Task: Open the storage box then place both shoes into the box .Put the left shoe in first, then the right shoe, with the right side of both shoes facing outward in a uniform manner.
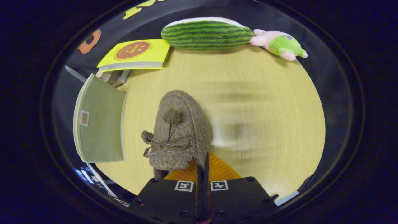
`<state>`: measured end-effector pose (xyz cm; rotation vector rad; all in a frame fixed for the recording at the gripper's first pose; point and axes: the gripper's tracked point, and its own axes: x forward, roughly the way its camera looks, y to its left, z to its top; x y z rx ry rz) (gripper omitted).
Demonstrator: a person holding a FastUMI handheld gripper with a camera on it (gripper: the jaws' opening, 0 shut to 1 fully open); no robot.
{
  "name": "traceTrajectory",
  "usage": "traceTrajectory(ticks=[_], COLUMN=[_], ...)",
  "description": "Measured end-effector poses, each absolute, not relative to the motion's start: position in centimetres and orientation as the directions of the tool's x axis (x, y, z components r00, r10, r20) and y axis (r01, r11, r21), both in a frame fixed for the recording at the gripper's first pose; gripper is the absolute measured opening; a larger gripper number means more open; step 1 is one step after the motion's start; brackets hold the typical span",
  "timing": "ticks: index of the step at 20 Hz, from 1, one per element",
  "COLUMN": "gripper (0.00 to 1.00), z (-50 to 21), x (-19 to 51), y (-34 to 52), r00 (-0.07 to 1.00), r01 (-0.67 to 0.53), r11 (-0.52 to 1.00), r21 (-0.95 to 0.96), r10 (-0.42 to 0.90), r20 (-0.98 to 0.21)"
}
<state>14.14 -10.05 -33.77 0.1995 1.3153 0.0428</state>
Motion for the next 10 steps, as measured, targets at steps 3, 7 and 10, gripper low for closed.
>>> traceTrajectory(ticks=[3,7,10], gripper=[0.06,0.06,0.06], z=[-30.0,-25.8,-22.7], x=[13.9,13.9,14.0], y=[-8.8,-7.1,-4.8], r00=[0.287,0.318,0.336], r01=[0.087,0.049,0.035], r11=[0.977,0.984,0.984], r21=[0.197,0.172,0.175], r10=[0.165,0.148,0.154], r20=[-0.944,-0.937,-0.929])
